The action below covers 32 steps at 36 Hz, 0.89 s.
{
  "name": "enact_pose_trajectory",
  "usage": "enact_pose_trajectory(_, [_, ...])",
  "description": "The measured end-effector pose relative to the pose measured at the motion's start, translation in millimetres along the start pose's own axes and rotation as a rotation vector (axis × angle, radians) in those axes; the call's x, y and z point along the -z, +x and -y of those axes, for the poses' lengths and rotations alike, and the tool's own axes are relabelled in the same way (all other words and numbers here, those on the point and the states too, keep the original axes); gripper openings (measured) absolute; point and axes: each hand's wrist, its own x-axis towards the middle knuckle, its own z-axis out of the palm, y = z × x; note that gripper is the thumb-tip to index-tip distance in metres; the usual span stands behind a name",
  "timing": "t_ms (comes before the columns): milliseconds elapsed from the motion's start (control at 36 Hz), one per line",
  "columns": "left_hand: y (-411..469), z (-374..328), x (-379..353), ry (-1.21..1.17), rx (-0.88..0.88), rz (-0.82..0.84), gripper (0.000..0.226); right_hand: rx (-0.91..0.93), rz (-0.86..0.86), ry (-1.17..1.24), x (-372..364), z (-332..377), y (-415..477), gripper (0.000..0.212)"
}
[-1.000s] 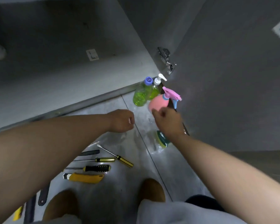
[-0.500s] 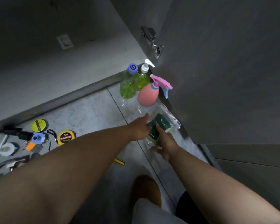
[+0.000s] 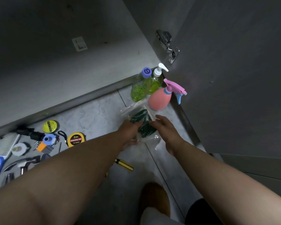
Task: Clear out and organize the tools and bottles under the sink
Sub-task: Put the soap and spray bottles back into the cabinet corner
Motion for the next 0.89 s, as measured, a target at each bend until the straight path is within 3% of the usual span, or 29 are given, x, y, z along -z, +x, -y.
enact_pose_trajectory(56, [1, -8, -5, -0.038, -0.023, -0.021, 0.038, -0.043, -0.063, 0.005, 2, -2, -1, 0.068])
enact_pose_trajectory(139, [0, -17, -13, -0.080, -0.049, -0.079, 0.040, -0.152, -0.009, 0.058, 4, -4, -2, 0.071])
enact_pose_trajectory(306, [1, -17, -6, -0.008, -0.096, -0.180, 0.039, -0.144, 0.137, 0.044, -14, 1, 3, 0.025])
enact_pose_trajectory(500, [-7, -29, 36, -0.147, -0.092, -0.247, 0.046, -0.017, 0.222, 0.039, -58, 21, 18, 0.011])
enact_pose_trajectory(639, [-9, -55, 51, -0.309, -0.052, -0.108, 0.037, 0.075, 0.168, 0.235, -73, 39, 29, 0.018])
enact_pose_trajectory(722, [-5, -61, 51, -0.306, -0.110, -0.118, 0.029, -0.062, 0.069, 0.186, -74, 38, 33, 0.060])
enact_pose_trajectory(750, [-2, -62, 49, -0.293, -0.142, -0.136, 0.027, -0.100, 0.055, 0.137, -74, 38, 33, 0.063])
enact_pose_trajectory(889, [3, -65, 49, -0.264, -0.212, -0.192, 0.018, -0.166, 0.128, 0.136, -81, 46, 34, 0.031])
